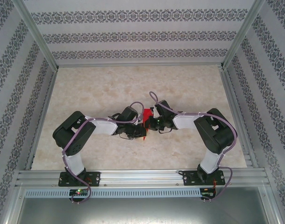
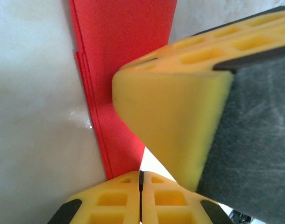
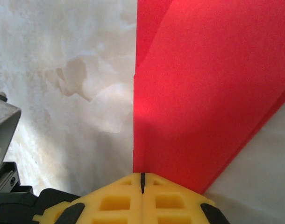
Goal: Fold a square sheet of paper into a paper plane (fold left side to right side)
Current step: Fold the wing for the fifth time at the center of the table.
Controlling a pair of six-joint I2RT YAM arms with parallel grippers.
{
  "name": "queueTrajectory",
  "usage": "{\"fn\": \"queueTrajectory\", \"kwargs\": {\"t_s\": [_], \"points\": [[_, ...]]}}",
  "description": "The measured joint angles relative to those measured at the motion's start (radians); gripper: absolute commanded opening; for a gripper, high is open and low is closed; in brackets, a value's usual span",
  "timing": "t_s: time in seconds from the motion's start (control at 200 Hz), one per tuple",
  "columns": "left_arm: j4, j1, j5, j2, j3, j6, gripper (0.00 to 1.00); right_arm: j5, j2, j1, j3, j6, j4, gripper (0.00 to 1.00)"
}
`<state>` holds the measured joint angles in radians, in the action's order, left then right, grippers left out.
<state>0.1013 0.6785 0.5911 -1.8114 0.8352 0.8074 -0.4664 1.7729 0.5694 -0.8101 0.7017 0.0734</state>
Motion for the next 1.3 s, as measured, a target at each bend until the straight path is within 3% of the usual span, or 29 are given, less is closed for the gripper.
{"fn": "queueTrajectory", "kwargs": {"t_s": [0.205,0.729,1.054,1.299], "points": [[0.005,0.000,-0.001,0.000,-0.002,0.000,0.08,0.004,0.010,0.000,-0.010,-0.047,-0.001,0.00],[0.058,-0.004,-0.063,0.000,-0.009,-0.004,0.07,-0.134,0.108,-0.106,-0.132,-0.125,-0.079,0.00],[0.065,-0.005,-0.064,0.000,-0.013,-0.004,0.07,-0.067,0.124,-0.198,-0.172,-0.158,-0.082,0.00],[0.066,-0.005,-0.065,0.000,-0.013,-0.004,0.07,-0.071,0.154,-0.201,-0.235,-0.191,-0.155,0.00]]}}
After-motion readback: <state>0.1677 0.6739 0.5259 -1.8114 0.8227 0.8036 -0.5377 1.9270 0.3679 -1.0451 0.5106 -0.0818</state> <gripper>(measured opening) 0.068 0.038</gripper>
